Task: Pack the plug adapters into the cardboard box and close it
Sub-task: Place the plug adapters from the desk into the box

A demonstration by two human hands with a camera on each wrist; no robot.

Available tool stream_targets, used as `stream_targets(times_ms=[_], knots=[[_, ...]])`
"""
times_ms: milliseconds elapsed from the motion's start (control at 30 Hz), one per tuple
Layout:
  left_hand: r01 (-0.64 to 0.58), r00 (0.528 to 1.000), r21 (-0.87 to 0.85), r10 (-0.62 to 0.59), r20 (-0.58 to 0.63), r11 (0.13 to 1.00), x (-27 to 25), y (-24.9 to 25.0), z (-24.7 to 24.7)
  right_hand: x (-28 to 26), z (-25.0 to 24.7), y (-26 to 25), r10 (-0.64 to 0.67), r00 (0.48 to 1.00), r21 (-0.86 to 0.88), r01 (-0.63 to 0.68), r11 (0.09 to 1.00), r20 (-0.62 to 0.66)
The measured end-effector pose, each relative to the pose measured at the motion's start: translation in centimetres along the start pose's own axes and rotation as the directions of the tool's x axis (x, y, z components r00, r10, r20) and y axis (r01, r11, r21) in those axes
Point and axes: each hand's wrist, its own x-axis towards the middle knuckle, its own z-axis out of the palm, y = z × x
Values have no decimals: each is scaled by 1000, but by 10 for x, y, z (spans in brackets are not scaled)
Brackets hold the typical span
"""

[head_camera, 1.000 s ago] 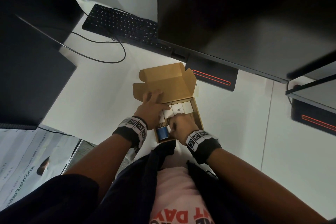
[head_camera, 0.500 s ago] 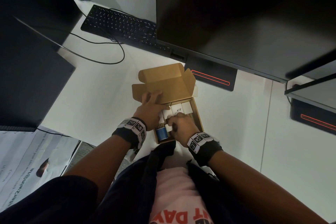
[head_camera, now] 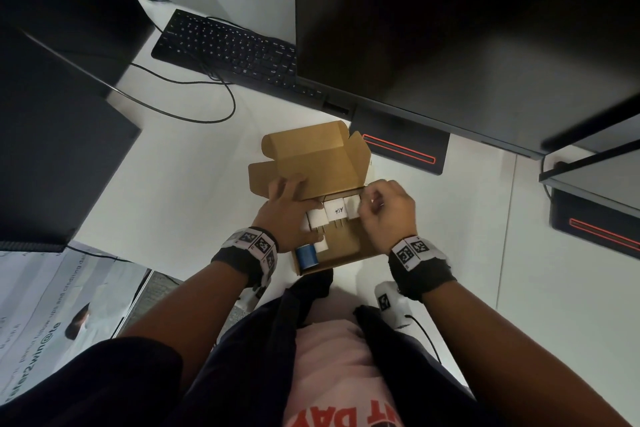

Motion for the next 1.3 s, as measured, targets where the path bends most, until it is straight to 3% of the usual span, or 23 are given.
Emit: stream_targets(times_ms=[100, 267, 367, 600, 733, 900, 1000, 1100, 1200, 1300], knots=[[4, 1000, 34, -4, -10, 999, 0, 1, 3, 16, -8, 8, 136, 989, -41, -138, 990, -49], [12, 999, 42, -10, -41, 999, -1, 4, 4, 41, -7, 30, 305, 945, -169, -283, 944, 119], [14, 999, 23, -13, -47, 1000, -1, 5, 4, 53, -4, 36, 294, 923, -230, -239, 943, 249], [31, 999, -18, -31, -28, 999, -1, 6, 1, 71, 5, 37, 199, 864, -445, 31, 895, 462], [33, 999, -12, -33, -41, 999, -1, 4, 3, 58, 9, 42, 170, 906, -439, 19, 898, 387], [41, 999, 2, -41, -36, 999, 0, 5, 3, 32, -4, 55, 307, 909, -418, -172, 892, 281], [39, 999, 8, -38, -36, 999, -1, 5, 3, 19, -18, 51, 325, 940, -214, -297, 930, 106], [40, 999, 11, -39, -23, 999, -1, 4, 4, 3, -31, 24, 280, 960, 34, -280, 959, -1], [40, 999, 27, -40, -16, 999, 1, 3, 5, -11, -33, -2, 100, 983, 32, -106, 994, 153], [31, 999, 57, -30, -21, 998, 2, 3, 5, -18, -18, -14, 23, 918, -72, 6, 997, 396]])
